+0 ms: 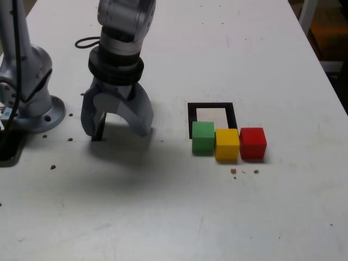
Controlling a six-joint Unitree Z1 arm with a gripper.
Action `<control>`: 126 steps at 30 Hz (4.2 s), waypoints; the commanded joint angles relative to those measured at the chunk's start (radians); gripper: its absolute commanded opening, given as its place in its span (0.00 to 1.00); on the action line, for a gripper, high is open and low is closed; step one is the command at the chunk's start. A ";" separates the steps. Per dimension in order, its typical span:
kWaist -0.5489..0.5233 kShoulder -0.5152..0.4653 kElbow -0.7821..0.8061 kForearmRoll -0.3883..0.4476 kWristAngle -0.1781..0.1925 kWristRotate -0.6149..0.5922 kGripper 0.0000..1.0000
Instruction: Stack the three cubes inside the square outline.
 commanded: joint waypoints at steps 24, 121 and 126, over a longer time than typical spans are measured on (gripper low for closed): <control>0.002 -0.027 -0.116 0.061 0.054 -0.007 0.92; -0.193 0.469 -1.127 0.441 0.503 0.929 0.89; -0.193 0.487 -1.128 0.432 0.495 0.929 0.89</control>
